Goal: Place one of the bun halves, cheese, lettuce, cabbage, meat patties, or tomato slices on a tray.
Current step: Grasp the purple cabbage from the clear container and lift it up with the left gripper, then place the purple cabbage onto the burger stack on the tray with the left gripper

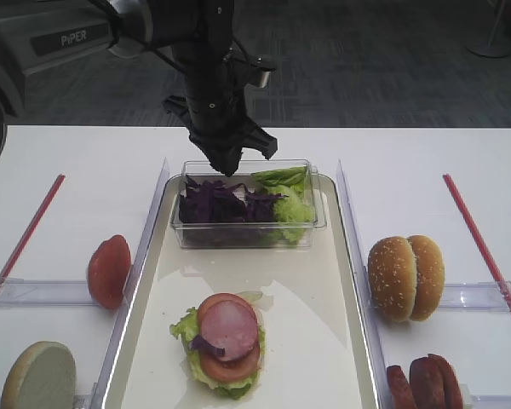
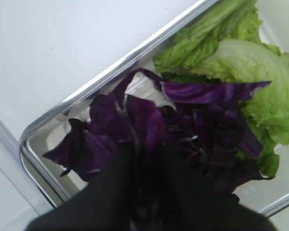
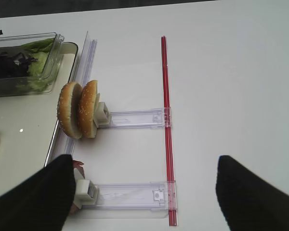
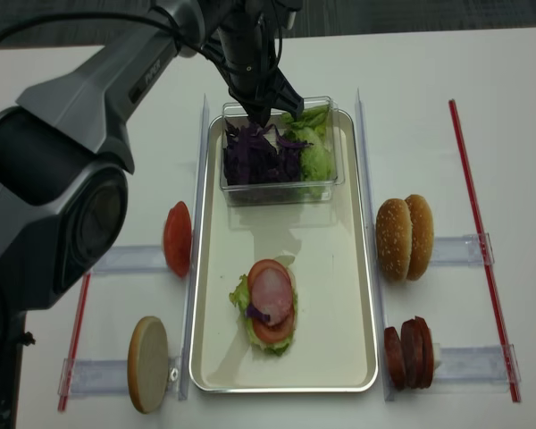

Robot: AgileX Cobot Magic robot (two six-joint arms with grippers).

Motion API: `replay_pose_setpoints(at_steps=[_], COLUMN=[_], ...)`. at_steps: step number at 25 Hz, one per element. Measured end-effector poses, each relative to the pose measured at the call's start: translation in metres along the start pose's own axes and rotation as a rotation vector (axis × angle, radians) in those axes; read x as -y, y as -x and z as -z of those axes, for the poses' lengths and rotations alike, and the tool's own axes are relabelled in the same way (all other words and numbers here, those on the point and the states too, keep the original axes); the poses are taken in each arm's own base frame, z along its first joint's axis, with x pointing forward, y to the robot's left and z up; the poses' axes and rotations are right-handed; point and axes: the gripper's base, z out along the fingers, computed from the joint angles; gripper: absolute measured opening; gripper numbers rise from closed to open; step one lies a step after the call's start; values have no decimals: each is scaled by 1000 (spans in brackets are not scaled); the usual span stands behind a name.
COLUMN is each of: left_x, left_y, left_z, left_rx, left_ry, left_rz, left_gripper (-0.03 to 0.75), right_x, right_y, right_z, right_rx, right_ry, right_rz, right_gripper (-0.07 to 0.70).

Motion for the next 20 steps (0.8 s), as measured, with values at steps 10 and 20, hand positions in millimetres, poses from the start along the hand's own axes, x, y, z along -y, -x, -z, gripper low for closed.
replay_pose_setpoints(at_steps=[10, 20], left_x=[4, 17], left_y=[-26, -72], left_z=[28, 54], left_rx=[-33, -102], left_ry=[-23, -34], left_rz=[18, 1], left_gripper=[99, 99], right_x=[0, 0], right_y=[0, 0], right_z=[0, 0], right_rx=[0, 0], right_ry=[0, 0], right_rz=[0, 0], right_gripper=[613, 613])
